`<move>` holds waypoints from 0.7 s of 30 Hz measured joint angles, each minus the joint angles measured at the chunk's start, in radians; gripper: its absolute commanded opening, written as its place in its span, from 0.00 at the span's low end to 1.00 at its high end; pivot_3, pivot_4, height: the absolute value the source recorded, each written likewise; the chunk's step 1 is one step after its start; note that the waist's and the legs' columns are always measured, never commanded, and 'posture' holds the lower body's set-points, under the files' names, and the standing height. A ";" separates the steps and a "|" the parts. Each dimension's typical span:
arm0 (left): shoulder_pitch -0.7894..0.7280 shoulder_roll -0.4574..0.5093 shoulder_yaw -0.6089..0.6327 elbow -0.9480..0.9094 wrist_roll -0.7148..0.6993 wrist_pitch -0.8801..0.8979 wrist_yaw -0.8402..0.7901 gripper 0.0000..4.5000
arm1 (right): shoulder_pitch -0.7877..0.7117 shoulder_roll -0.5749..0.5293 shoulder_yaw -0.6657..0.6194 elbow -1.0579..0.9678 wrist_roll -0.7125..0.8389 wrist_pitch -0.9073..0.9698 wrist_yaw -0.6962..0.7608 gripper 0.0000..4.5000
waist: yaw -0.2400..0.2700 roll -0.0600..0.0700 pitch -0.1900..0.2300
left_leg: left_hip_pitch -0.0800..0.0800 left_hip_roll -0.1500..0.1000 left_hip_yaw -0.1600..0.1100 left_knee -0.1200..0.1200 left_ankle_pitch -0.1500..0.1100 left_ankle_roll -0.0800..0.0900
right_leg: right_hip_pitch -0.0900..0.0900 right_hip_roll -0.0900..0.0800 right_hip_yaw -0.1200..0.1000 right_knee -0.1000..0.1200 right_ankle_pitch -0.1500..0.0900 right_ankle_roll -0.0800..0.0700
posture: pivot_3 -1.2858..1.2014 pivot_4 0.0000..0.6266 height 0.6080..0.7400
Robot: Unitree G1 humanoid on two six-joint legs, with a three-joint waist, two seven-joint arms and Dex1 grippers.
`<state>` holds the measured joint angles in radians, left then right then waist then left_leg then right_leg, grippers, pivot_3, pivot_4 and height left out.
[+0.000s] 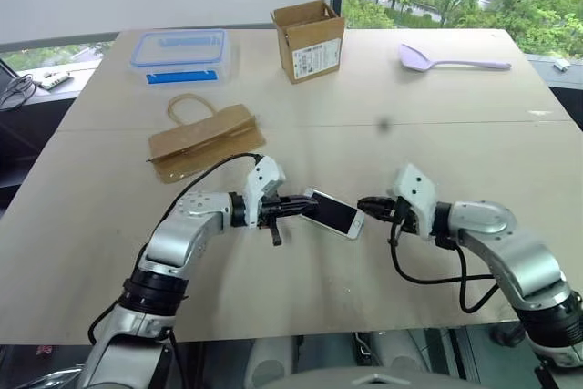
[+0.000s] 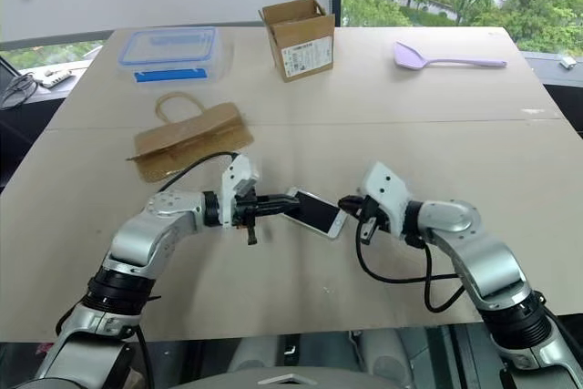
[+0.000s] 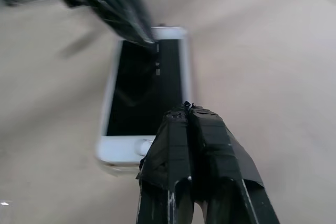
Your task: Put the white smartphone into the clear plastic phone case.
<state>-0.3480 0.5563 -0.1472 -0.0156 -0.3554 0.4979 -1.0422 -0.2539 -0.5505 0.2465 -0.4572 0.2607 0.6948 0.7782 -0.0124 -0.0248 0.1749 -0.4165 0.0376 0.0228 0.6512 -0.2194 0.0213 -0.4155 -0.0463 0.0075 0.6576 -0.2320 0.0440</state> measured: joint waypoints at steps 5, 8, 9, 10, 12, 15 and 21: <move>-0.003 0.016 -0.011 0.008 0.025 -0.035 -0.007 0.03 | -0.036 -0.042 0.095 0.027 -0.032 -0.006 0.032 0.00 | 0.000 0.000 0.000 | 0.001 0.000 0.000 0.000 0.000 0.000 | 0.000 0.000 0.001 0.000 0.000 -0.001 | 0.52 0.24 1.00; -0.003 0.016 -0.014 0.008 0.036 -0.042 -0.003 0.03 | -0.078 -0.054 0.129 0.050 -0.050 0.004 0.046 0.00 | 0.000 -0.001 -0.001 | 0.002 0.000 0.000 0.000 0.000 0.000 | 0.002 0.000 0.001 0.000 0.000 0.000 | 0.52 0.24 1.00; -0.003 0.016 -0.016 0.008 0.039 -0.043 -0.001 0.03 | -0.091 -0.055 0.140 0.056 -0.053 0.015 0.048 0.00 | 0.000 -0.001 -0.002 | 0.003 0.000 0.000 0.000 0.000 0.000 | 0.002 0.000 0.000 0.000 -0.001 0.001 | 0.52 0.24 1.00; -0.002 0.015 -0.017 0.007 0.039 -0.043 0.002 0.03 | -0.109 -0.057 0.156 0.063 -0.056 0.028 0.055 0.00 | 0.000 -0.001 -0.003 | 0.003 0.000 0.000 0.000 0.000 0.000 | 0.002 0.000 0.000 0.000 -0.001 0.001 | 0.52 0.24 1.00; -0.001 0.009 -0.019 0.006 0.041 -0.043 0.008 0.03 | -0.139 -0.064 0.183 0.076 -0.067 0.047 0.068 0.00 | 0.000 -0.002 -0.007 | 0.004 0.001 -0.001 0.000 0.000 0.000 | 0.002 0.000 0.000 0.000 -0.001 0.001 | 0.52 0.24 1.00; 0.004 -0.002 -0.022 0.005 0.044 -0.037 0.028 0.03 | -0.198 -0.060 0.234 0.106 -0.077 0.073 0.092 0.00 | 0.000 -0.005 -0.014 | 0.004 0.001 -0.002 0.000 0.000 0.000 | 0.002 0.000 0.000 0.000 -0.001 0.001 | 0.52 0.24 1.00; 0.022 -0.023 -0.030 0.004 0.061 -0.022 0.069 0.03 | -0.207 -0.014 0.262 0.196 -0.097 0.033 0.113 0.00 | 0.000 -0.009 -0.039 | 0.014 0.001 -0.001 -0.003 0.000 0.000 | 0.011 -0.001 0.001 -0.003 -0.001 0.001 | 0.52 0.24 1.00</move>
<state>-0.3260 0.5337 -0.1774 -0.0112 -0.2948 0.4757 -0.9727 -0.4609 -0.5649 0.5088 -0.2614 0.1640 0.7280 0.8909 -0.0128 -0.0334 0.1359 -0.4029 0.0390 0.0217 0.6484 -0.2196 0.0214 -0.4049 -0.0478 0.0083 0.6548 -0.2334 0.0450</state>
